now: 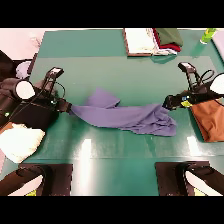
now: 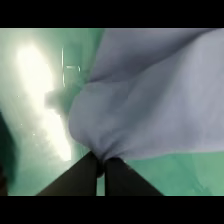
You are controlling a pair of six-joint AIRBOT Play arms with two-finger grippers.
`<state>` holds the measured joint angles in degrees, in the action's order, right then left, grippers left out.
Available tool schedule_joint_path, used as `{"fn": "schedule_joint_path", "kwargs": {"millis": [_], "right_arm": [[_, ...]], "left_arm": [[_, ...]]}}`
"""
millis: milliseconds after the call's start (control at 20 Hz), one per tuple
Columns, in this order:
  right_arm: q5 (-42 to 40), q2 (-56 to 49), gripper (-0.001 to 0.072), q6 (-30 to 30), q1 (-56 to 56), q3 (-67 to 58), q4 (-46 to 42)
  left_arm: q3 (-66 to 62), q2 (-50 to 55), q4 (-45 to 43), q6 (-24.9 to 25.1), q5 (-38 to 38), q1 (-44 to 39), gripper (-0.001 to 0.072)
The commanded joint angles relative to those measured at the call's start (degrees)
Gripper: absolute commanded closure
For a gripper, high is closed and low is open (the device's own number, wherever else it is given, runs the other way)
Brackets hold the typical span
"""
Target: Fold the shirts.
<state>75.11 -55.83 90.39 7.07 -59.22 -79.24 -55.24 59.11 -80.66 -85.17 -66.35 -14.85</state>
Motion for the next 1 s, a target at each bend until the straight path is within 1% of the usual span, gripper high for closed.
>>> {"fn": "schedule_joint_path", "kwargs": {"millis": [0,150,350,450,550,700,850,900,950], "right_arm": [[0.6,-2.0,0.0219,-2.6,0.0,-3.8,-0.4],[3.0,-4.2,0.0219,-4.2,0.0,-2.4,-0.3],[0.1,-10.6,0.0219,-6.6,0.0,0.6,-0.1],[-3.7,-13.4,0.0219,-7.0,0.0,0.6,0.2],[-7.2,-15.1,0.0219,-7.0,0.0,0.6,3.2],[-9.6,-15.9,0.0219,-8.0,0.0,0.6,8.1],[-11.6,-15.9,0.023,-8.0,0.0,0.6,9.7],[-11.7,-16.2,0.0315,-8.0,0.0,0.6,9.8],[-11.8,-16.8,0.0457,-8.9,0.0,0.6,9.8]], "left_arm": [[1.8,0.1,0.0,0.1,0.8,0.0,0.0673],[1.8,0.1,0.0,0.1,0.8,0.0,0.0673],[1.8,0.2,0.0,0.1,0.9,0.0,0.0673],[1.8,0.2,0.0,0.1,1.0,0.0,0.0673],[1.8,0.2,0.0,0.1,1.1,0.0,0.0673],[1.8,0.2,0.0,0.1,1.6,0.0,0.0673],[1.8,0.2,0.1,0.1,2.6,0.0,0.0673],[1.8,0.2,0.1,0.1,2.9,0.0,0.0673],[1.8,0.2,0.1,0.1,2.9,0.0,0.0673]]}}
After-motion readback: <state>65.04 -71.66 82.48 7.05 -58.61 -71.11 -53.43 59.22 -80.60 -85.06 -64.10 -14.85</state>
